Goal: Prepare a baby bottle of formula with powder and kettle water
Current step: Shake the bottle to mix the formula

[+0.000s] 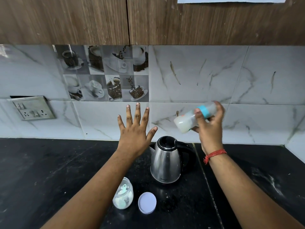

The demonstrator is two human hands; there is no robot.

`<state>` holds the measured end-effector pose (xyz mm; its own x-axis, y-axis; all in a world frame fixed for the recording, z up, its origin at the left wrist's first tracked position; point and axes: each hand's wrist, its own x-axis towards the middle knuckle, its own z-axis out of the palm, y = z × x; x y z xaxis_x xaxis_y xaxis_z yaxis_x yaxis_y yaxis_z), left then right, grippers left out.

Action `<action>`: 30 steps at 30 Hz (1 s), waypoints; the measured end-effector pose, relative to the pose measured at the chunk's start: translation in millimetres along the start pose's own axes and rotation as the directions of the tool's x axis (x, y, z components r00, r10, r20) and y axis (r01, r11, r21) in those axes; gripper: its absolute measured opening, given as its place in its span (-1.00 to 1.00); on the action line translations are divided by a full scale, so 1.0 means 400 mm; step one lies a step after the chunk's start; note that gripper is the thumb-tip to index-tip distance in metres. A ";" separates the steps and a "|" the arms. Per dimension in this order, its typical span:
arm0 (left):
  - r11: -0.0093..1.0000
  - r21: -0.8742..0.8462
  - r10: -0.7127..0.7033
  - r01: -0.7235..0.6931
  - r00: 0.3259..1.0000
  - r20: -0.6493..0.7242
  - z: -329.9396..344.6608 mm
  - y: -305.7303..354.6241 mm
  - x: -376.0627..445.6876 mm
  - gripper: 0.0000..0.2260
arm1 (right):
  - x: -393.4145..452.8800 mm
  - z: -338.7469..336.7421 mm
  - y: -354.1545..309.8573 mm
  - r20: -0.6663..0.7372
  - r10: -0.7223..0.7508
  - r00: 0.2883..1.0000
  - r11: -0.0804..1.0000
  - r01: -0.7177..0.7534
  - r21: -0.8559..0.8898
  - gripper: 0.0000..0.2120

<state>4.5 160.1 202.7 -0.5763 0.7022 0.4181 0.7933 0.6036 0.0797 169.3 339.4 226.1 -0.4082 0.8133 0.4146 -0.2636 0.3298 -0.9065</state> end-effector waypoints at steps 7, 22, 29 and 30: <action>1.000 -0.006 -0.002 0.002 1.000 0.002 0.002 0.001 0.002 -0.32 | -0.007 -0.002 0.004 0.003 -0.001 1.000 1.000 0.001 -0.012 -0.47; 1.000 -0.004 0.012 -0.012 1.000 -0.005 -0.001 0.004 0.001 -0.32 | 0.019 -0.004 -0.021 0.114 0.046 0.992 0.999 -0.044 -0.012 -0.46; 1.000 0.003 0.023 -0.023 1.000 -0.008 0.002 0.003 0.001 -0.32 | 0.007 -0.004 -0.017 0.172 0.037 0.984 0.998 -0.026 -0.064 -0.43; 1.000 0.007 0.028 -0.028 1.000 -0.007 0.001 0.001 0.001 -0.32 | 0.004 -0.002 -0.018 0.213 0.037 0.976 0.995 -0.017 -0.096 -0.43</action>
<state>4.6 161.0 202.5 -0.5527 0.7158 0.4267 0.8075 0.5867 0.0616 171.2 338.8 233.1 -0.5947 0.7039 0.3883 -0.1717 0.3607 -0.9167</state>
